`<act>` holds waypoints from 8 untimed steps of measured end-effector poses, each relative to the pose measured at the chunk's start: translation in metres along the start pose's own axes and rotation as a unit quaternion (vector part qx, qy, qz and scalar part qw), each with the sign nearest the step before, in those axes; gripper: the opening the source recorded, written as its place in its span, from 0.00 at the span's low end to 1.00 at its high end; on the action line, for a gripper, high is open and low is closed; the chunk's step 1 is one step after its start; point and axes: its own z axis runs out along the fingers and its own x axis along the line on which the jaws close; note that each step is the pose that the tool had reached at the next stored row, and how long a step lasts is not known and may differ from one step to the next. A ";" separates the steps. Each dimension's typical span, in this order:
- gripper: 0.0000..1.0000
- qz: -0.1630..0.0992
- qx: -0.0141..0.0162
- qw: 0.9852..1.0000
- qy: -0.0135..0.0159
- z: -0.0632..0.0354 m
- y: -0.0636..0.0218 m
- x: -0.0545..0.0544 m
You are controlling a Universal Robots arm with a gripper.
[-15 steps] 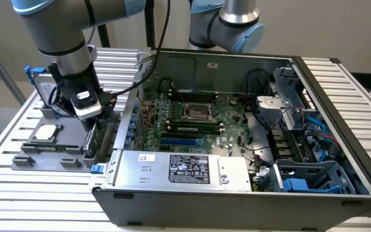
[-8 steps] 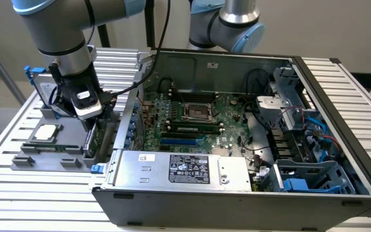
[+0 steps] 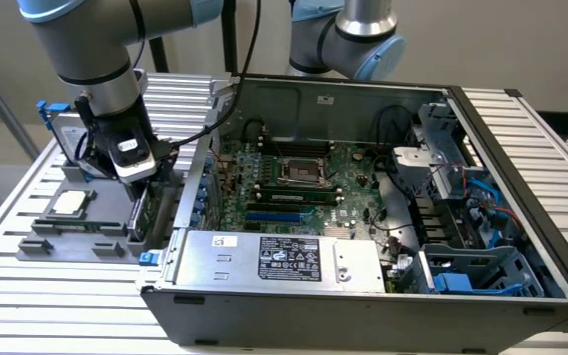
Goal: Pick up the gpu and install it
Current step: 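Pick up the gpu and move the gpu toward the slot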
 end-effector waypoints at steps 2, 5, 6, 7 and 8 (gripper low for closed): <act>0.27 0.000 0.000 1.000 0.000 -0.0012 0.0000 0.000; 0.27 0.000 0.000 1.000 0.000 -0.0034 0.0001 0.000; 0.27 0.000 0.000 1.000 0.000 -0.0047 0.0001 0.000; 0.27 0.000 0.000 1.000 0.000 -0.0063 0.0001 0.000; 0.27 0.000 0.000 1.000 0.000 -0.0083 0.0002 0.000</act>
